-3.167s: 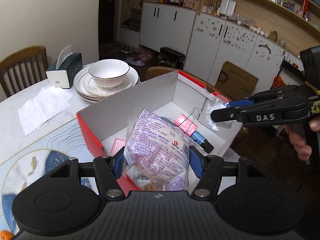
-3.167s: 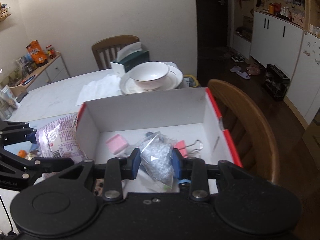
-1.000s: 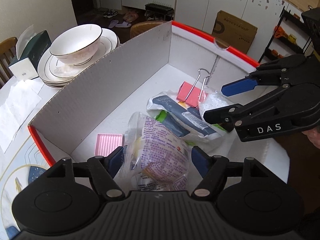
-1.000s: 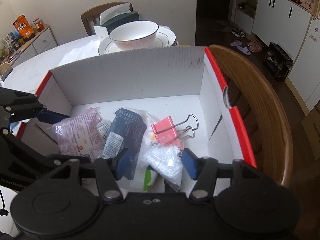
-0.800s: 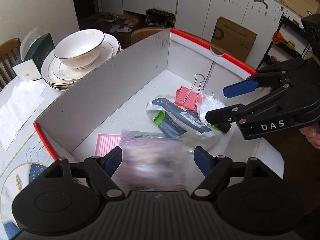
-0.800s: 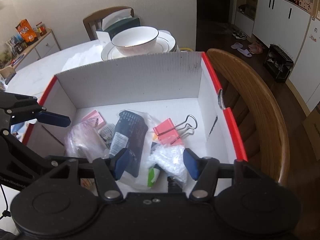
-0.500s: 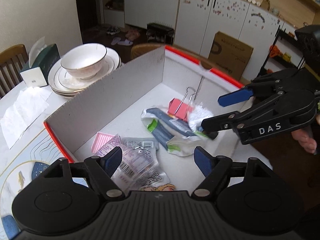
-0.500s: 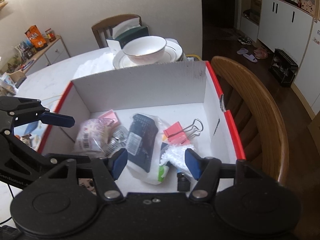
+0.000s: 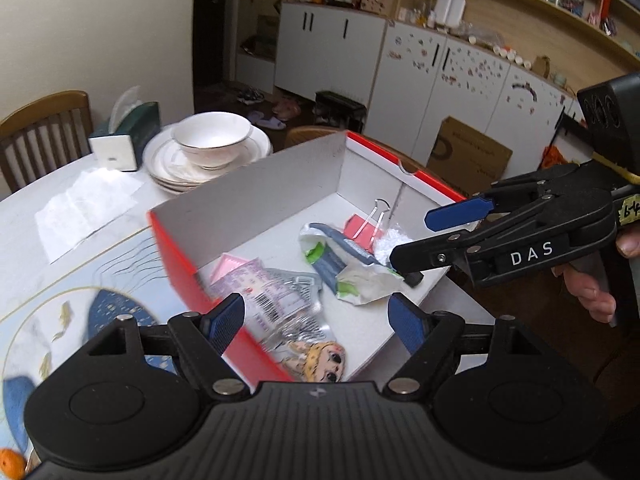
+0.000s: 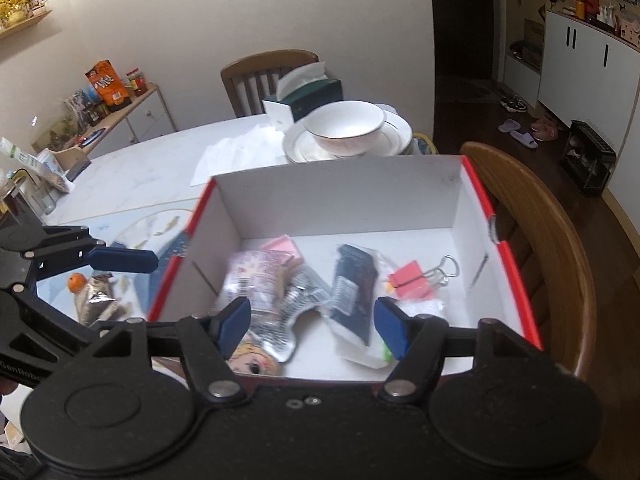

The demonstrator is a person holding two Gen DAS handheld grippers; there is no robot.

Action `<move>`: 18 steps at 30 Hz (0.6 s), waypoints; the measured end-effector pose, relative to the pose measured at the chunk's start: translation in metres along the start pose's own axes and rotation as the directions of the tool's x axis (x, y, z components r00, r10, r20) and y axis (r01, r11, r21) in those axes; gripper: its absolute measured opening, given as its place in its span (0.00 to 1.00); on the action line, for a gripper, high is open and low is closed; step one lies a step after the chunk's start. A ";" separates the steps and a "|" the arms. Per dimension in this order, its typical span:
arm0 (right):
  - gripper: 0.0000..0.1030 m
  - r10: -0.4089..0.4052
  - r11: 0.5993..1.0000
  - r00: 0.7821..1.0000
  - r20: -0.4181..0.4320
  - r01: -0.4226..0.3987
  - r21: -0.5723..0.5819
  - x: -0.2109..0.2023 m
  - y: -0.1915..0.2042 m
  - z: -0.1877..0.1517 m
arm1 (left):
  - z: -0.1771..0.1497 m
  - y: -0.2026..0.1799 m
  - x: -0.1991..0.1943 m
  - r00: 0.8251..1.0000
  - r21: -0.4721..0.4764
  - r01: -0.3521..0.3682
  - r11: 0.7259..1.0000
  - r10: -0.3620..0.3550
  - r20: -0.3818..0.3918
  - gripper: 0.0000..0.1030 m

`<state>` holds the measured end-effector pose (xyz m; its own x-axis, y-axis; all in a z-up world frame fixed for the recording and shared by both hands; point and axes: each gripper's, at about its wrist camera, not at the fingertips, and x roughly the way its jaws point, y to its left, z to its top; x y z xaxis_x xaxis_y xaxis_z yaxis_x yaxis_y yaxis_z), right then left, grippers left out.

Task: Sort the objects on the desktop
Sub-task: 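Withdraw both tools from the box toward the orange and silver bag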

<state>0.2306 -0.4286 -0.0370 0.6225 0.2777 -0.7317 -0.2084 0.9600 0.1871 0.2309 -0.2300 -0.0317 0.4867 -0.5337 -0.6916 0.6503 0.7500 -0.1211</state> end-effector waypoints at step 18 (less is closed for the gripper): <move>0.72 0.094 0.994 0.995 0.019 -0.093 -0.061 0.016 0.119 -0.004 | -0.058 0.100 -0.085 0.993 -0.146 -0.086 0.986 0.096 0.063 0.83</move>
<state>0.2124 -0.3100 -0.0288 0.6142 0.3672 -0.6985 -0.3108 0.9262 0.2136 0.2205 -0.0872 -0.0267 0.5824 -0.4831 -0.6538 0.5144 0.8418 -0.1637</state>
